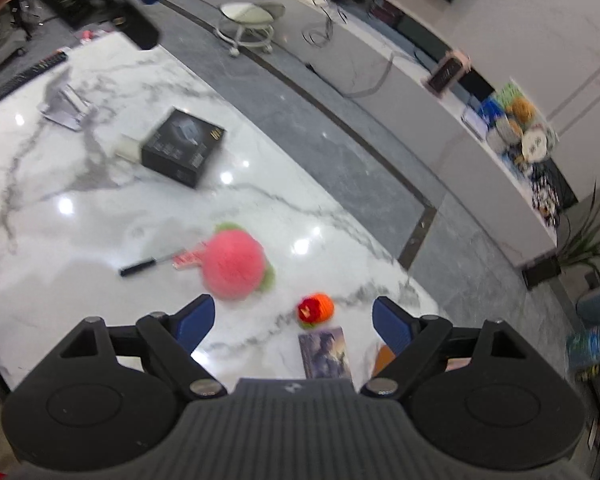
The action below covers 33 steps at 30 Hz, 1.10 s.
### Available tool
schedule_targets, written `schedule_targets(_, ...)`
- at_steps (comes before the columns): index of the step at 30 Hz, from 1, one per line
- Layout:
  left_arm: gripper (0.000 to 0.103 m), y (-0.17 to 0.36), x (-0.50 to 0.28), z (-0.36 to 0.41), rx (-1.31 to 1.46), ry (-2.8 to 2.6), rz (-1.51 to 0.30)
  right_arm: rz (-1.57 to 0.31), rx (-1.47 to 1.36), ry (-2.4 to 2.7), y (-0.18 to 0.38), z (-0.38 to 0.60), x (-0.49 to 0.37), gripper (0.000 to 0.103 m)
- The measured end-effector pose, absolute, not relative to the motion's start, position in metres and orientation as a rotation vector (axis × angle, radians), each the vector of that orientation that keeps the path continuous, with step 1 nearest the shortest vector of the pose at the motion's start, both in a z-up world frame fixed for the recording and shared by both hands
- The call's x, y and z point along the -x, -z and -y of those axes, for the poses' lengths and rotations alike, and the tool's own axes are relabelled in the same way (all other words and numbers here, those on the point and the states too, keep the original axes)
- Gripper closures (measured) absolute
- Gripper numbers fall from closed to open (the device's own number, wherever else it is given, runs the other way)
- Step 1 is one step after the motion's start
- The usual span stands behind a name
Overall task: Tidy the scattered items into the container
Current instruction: 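Move both open tools back toward the pink pompom and orange crochet fruit, then close the left gripper on the pink pompom while the right grips the book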
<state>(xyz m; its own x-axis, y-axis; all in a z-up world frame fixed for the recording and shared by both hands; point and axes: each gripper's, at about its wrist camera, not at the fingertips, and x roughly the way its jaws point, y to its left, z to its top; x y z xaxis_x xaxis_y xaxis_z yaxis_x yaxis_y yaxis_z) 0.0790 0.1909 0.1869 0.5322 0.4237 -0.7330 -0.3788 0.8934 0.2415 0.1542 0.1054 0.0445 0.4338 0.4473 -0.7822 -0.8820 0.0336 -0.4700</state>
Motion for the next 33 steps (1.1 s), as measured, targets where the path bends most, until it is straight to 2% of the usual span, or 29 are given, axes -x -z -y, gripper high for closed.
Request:
schedule_targets(18,0.023,-0.048,-0.161,-0.205,0.044,-0.325,-1.121,-0.729,1.114,-1.009,0.063,-0.102,-0.273,0.014)
schedule_targets(33,0.023,0.011,-0.2,-0.208,0.144,-0.261,-1.191,-0.859,1.057,-0.954,0.121,-0.11,-0.323,0.011)
